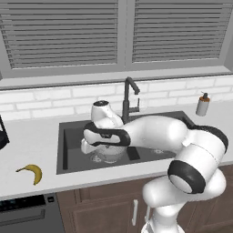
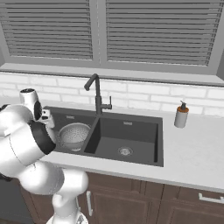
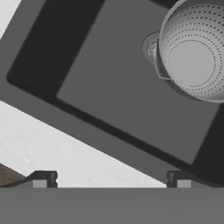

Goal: Put the colander in the sink, put the banana in the colander, and turn on the sink faucet and pour water over the colander.

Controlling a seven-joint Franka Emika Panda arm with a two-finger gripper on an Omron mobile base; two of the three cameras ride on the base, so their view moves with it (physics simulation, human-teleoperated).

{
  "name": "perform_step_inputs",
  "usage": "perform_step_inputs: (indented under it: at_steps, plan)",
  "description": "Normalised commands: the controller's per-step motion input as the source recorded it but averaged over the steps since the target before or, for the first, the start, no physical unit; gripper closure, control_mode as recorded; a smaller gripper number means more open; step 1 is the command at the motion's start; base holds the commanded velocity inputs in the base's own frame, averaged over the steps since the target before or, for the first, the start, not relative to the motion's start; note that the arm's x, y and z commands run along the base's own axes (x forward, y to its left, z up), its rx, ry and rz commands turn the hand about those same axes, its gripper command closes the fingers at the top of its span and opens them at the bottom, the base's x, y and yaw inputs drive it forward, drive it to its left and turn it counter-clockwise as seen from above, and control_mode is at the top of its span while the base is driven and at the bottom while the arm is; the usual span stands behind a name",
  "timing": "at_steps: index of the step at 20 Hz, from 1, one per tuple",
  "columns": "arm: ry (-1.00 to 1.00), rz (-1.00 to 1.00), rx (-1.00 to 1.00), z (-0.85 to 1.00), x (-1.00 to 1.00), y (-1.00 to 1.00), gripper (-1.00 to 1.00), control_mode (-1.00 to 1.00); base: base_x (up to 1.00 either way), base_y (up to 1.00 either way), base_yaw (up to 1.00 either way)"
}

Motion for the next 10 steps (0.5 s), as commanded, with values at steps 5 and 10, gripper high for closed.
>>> perform_step_inputs:
  at_steps: [5,10]
  plan:
    - [0.00,-0.14,0.01,0.39,-0.56,0.76,-1.00,-1.00,0.00,0.00,0.00]
    - [0.00,-0.02,0.00,0.32,-0.25,0.93,-1.00,-1.00,0.00,0.00,0.00]
